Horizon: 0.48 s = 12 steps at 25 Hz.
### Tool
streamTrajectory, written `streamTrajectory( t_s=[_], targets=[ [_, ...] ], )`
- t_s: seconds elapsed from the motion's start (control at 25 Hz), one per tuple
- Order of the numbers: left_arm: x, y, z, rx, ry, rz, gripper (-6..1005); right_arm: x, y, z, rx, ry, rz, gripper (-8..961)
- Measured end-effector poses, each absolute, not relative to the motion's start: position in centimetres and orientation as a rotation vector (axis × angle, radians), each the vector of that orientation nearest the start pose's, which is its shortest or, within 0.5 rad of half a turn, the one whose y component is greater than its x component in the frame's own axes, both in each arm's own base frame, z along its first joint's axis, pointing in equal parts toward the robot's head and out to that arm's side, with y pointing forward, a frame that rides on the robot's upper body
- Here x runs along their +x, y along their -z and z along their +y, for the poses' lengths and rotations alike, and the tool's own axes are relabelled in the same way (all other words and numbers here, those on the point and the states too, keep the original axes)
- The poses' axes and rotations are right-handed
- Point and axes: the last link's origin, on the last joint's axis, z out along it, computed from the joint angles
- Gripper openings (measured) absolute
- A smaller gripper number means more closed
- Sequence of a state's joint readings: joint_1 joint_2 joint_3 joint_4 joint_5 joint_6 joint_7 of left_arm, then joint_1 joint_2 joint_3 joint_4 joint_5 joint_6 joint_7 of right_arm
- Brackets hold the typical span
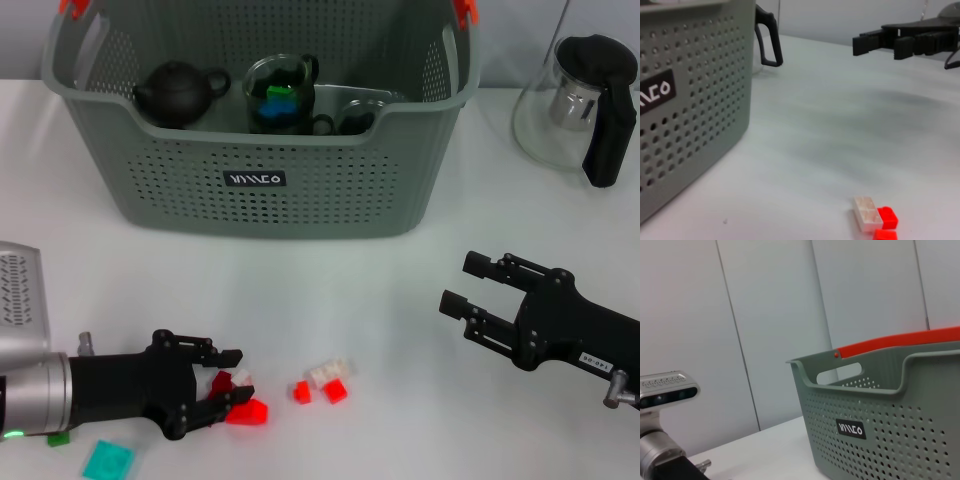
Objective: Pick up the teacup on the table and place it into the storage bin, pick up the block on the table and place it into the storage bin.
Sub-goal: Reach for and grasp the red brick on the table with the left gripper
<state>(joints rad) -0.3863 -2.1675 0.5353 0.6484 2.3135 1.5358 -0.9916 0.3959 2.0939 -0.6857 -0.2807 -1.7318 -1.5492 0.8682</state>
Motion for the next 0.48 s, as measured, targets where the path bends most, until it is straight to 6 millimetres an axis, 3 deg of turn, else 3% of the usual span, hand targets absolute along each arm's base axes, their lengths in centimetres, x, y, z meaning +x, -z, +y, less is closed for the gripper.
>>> streamTrajectory(
  t_s=[0.48],
  targets=[
    [-32.31,3.87,26.08,-2.801,0.409,-0.437,341,29.36,4.61,26.70,-2.497,-0.976,0.536,638]
  ],
)
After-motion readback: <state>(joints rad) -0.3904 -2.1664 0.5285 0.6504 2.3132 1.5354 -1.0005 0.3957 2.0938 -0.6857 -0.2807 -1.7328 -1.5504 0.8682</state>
